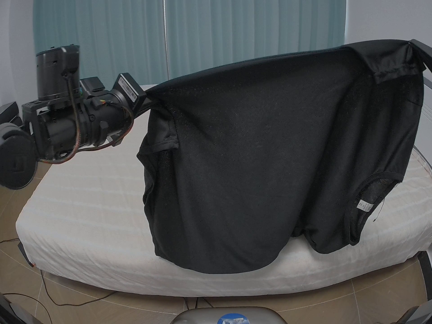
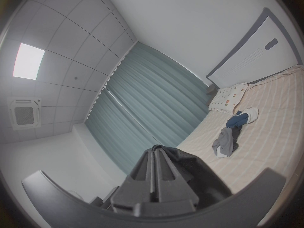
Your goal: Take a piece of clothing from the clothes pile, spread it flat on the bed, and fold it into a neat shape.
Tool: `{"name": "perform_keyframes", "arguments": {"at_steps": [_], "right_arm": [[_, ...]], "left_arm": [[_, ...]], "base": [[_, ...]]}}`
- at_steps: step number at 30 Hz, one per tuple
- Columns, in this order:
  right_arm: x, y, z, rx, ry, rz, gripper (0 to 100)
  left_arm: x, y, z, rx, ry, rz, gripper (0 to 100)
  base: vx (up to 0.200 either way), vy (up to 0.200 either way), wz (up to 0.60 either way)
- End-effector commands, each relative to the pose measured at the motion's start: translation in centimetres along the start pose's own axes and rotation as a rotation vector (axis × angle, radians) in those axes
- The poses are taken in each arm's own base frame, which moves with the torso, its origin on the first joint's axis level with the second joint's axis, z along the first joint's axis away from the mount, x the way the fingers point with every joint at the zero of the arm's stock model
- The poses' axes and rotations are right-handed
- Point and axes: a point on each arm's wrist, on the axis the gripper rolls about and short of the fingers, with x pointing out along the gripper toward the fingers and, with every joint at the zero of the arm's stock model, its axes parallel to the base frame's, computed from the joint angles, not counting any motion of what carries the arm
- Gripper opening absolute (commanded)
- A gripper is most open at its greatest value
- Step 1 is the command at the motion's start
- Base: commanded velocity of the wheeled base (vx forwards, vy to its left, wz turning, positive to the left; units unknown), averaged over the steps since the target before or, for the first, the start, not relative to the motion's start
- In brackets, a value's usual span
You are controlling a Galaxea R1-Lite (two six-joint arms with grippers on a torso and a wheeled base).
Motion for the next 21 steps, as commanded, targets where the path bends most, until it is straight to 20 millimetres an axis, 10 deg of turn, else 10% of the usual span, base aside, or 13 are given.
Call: {"name": "perform_keyframes", "arguments": {"at_steps": [1,21], "right_arm": [[6.1,-3.9,-3.4,-0.038,0.075,-0.135,0],[15.0,-13.4,-13.6,-0.042,0.147,-0.227,0]], "left_arm": [[6.6,2.3,-1.1,-0.005,0.047,0.088,0],[15.7,8.1,-3.1,-0.018,0.081,0.186,0]], "base": [[0.2,0.0,0.0],[0.19,0.0,0.0]]}}
